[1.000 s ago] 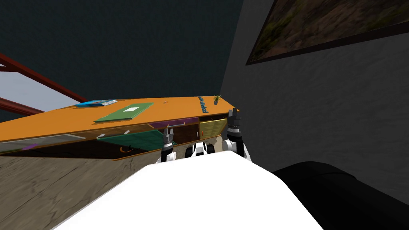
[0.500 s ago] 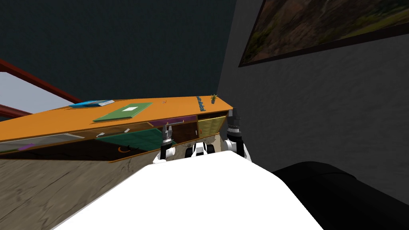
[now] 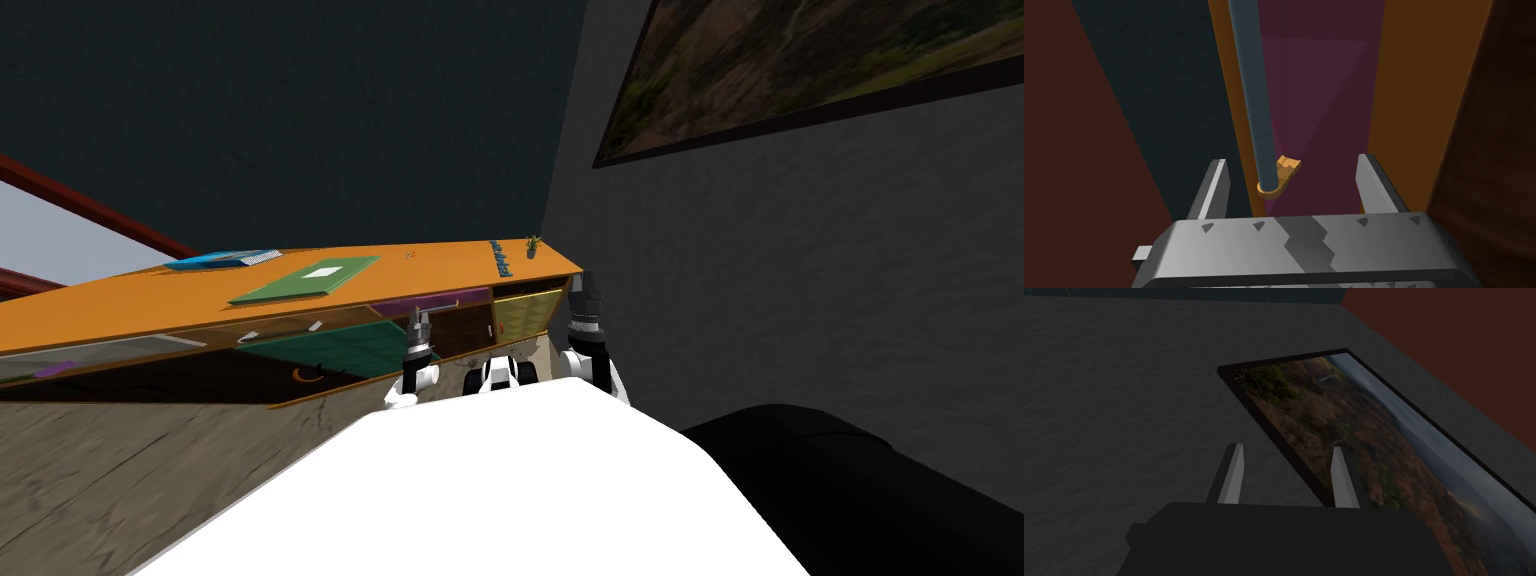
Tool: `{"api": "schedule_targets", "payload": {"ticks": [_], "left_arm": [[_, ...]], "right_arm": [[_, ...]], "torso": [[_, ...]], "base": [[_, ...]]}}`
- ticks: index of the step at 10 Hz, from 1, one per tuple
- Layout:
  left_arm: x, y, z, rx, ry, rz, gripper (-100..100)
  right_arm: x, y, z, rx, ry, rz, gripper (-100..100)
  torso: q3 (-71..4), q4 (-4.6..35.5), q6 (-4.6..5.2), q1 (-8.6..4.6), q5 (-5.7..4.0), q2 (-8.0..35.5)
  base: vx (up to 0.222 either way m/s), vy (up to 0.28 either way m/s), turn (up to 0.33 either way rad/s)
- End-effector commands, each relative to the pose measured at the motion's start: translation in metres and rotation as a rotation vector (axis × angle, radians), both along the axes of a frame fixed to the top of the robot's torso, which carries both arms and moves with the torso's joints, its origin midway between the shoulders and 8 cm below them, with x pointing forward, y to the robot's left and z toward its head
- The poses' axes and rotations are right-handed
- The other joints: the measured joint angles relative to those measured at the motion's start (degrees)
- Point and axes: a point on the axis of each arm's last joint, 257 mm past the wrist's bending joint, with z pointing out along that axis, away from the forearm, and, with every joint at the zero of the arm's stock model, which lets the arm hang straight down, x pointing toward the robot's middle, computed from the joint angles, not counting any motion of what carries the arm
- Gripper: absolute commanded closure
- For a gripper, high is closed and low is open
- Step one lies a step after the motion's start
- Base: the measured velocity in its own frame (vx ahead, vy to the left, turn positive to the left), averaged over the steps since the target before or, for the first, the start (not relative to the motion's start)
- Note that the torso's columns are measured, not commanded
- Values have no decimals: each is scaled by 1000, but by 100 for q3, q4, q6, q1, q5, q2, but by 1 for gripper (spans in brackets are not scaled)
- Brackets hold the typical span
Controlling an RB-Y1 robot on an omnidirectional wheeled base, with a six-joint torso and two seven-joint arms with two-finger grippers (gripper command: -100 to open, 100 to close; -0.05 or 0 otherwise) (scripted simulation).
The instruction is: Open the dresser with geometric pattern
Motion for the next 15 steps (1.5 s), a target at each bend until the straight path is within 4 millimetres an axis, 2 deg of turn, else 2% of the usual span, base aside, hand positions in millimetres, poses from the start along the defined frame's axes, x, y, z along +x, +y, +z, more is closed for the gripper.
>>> {"api": "schedule_targets", "payload": {"ticks": [1, 7, 9, 14, 15], "left_arm": [[-17, -10, -3, 4, -9, -16, 100], [-58, -35, -13, -1, -11, -51, 100], [-43, -32, -5, 1, -16, -58, 100], [-21, -26, 11, 2, -10, -75, 100], [-25, -27, 1, -1, 8, -71, 100]], "right_arm": [[0, 0, 0, 0, 0, 0, 0], [0, 0, 0, 0, 0, 0, 0], [0, 0, 0, 0, 0, 0, 0], [0, 0, 0, 0, 0, 0, 0], [0, 0, 0, 0, 0, 0, 0]], "torso": [[10, 10, 0, -6, -7, 14], [7, -17, 4, 13, 19, 1], [6, -20, 14, 13, 23, -2], [23, 18, 8, -22, -11, 42], [17, 25, 10, -28, -19, 34]], "base": [[68, 17, 55], [65, 15, 60], [-25, -9, 22], [-183, -46, 30], [-74, -16, 7]]}}
